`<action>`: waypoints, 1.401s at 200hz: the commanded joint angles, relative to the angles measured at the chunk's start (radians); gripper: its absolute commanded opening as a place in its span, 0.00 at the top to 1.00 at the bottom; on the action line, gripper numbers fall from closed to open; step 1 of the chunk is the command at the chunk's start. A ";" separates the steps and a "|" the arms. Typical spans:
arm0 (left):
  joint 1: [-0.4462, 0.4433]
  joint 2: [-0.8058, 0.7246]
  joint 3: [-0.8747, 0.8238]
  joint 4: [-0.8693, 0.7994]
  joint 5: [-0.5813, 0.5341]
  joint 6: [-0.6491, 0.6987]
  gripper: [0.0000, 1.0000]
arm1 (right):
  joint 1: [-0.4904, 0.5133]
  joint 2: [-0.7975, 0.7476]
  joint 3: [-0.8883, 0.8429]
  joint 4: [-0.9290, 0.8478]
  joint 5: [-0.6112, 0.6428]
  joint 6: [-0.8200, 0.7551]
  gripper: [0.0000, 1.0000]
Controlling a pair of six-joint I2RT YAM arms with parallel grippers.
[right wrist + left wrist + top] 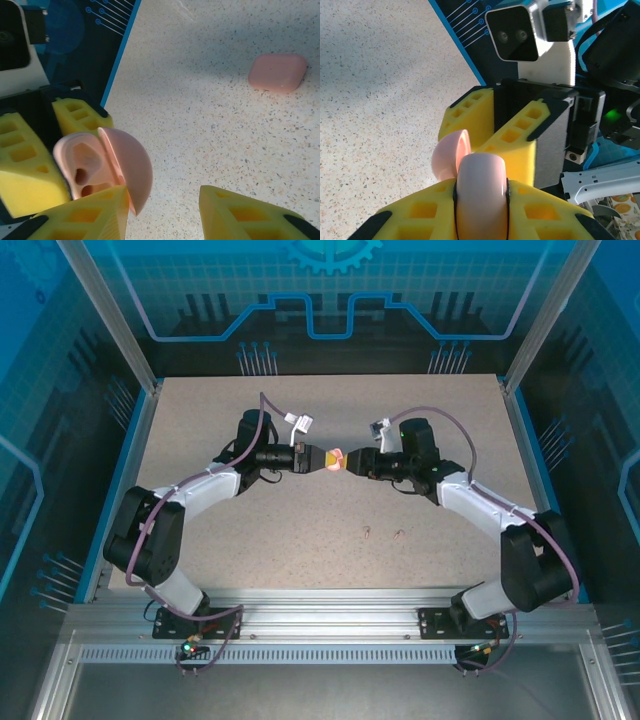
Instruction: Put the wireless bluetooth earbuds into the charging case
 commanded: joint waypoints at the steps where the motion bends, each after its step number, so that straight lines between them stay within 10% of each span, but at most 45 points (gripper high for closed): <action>1: -0.003 0.010 0.022 0.030 0.019 -0.013 1.00 | 0.012 0.024 0.034 -0.005 0.002 -0.001 0.59; 89: -0.003 0.015 0.021 0.036 0.023 -0.011 1.00 | 0.037 0.044 0.065 0.003 -0.034 -0.017 0.65; 175: -0.003 0.010 0.023 0.063 0.039 -0.029 1.00 | 0.037 0.074 0.092 0.007 -0.045 -0.008 0.95; 227: 0.007 -0.012 0.004 0.061 0.008 -0.011 0.58 | 0.035 0.061 0.115 -0.045 -0.026 -0.028 0.99; 280: 0.036 -0.020 -0.024 0.091 -0.021 -0.022 0.51 | 0.033 0.041 0.127 -0.079 -0.022 -0.042 1.00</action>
